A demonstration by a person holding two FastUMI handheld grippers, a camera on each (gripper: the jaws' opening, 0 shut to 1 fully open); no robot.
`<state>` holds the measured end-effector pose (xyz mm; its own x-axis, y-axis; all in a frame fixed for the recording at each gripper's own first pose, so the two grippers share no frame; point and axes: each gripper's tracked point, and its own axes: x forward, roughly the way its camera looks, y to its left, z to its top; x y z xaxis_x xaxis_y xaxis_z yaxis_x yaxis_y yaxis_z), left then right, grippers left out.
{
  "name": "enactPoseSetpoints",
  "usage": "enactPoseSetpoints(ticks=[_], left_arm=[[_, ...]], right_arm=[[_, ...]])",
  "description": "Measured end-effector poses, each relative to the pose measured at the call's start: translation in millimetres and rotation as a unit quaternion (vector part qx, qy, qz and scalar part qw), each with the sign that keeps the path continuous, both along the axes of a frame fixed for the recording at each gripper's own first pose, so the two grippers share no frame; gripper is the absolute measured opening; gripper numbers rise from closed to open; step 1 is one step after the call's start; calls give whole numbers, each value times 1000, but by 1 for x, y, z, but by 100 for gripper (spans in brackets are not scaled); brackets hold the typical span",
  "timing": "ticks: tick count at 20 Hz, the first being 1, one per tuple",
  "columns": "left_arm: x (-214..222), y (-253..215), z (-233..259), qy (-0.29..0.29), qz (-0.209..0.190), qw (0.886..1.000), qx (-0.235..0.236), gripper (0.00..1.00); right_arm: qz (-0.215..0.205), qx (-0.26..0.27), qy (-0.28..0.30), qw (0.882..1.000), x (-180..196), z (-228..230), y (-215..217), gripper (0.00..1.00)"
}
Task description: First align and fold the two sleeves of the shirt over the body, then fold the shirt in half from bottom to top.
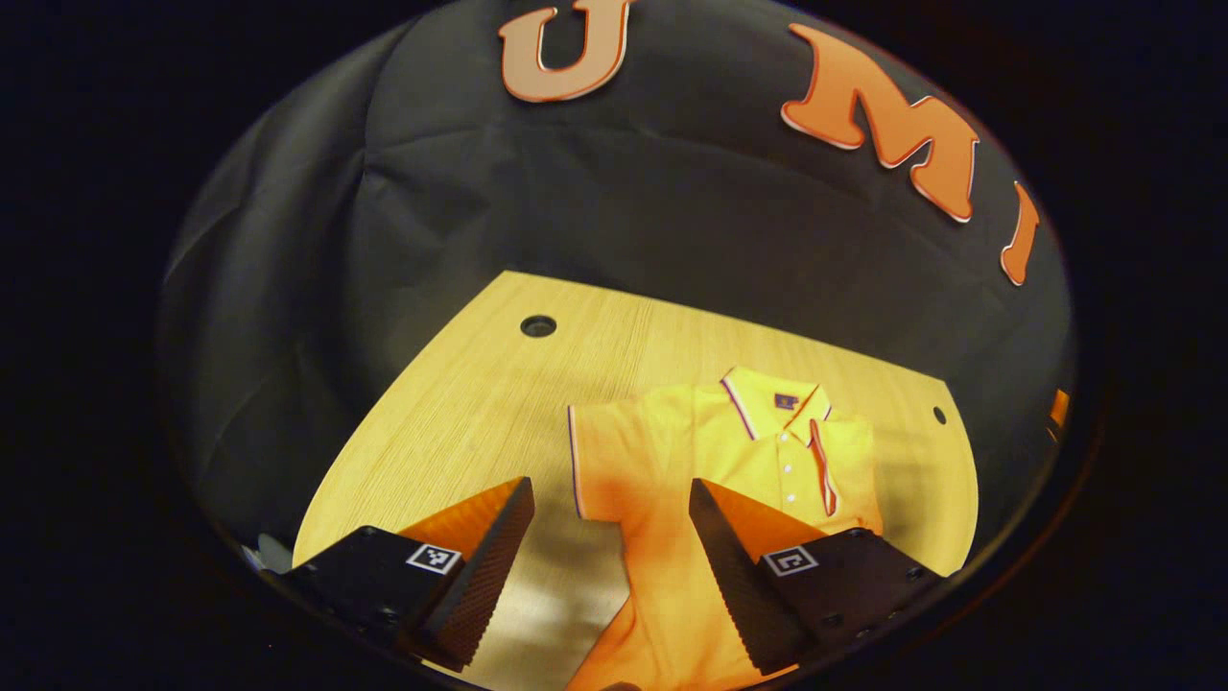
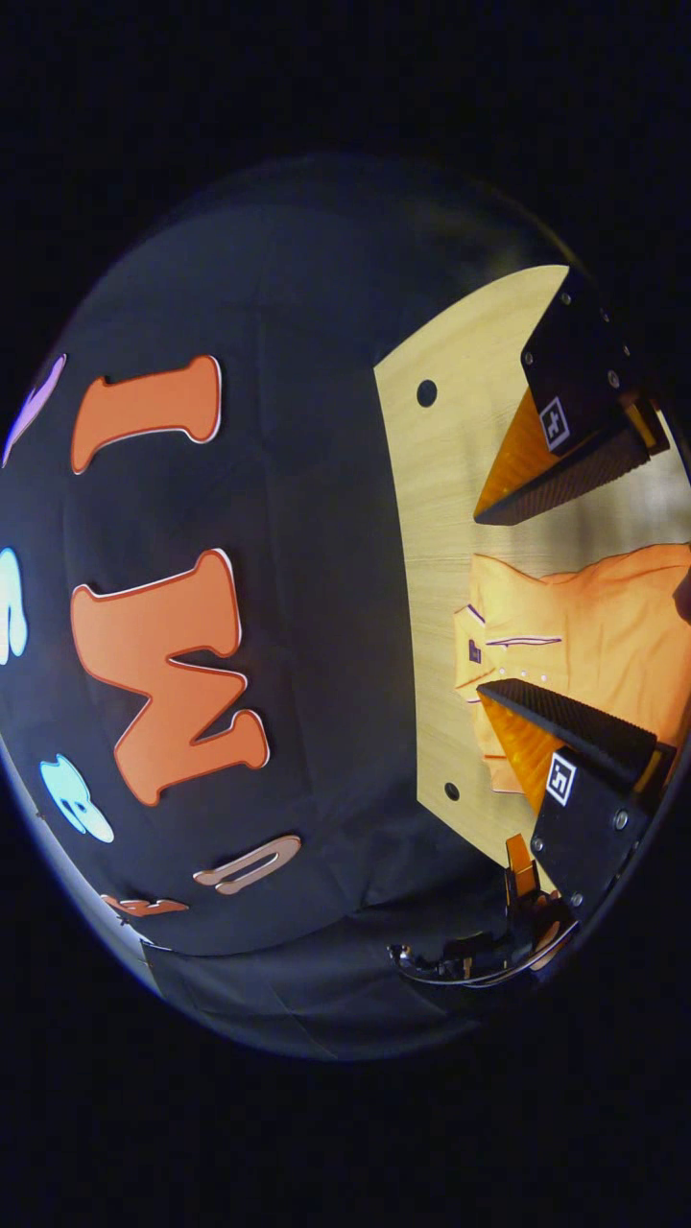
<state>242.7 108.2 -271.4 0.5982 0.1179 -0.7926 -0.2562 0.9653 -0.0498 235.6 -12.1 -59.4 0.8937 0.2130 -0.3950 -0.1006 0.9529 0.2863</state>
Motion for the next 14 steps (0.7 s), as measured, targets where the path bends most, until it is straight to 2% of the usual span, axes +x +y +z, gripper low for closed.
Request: enactPoseSetpoints(ticks=[5, 8, 14], left_arm=[[27, 13, -53, 89, 3, 995, -47, 98], [32, 20, -84, 163, -4, 985, -59, 98], [47, 26, -124, 231, -49, 971, -34, 97]], right_arm=[[-43, -25, -5, 999, -26, 5, -9, 99], [-67, -22, 3, 997, -49, -7, -10, 98], [-127, -1, 28, 991, -88, -28, -6, 98]])
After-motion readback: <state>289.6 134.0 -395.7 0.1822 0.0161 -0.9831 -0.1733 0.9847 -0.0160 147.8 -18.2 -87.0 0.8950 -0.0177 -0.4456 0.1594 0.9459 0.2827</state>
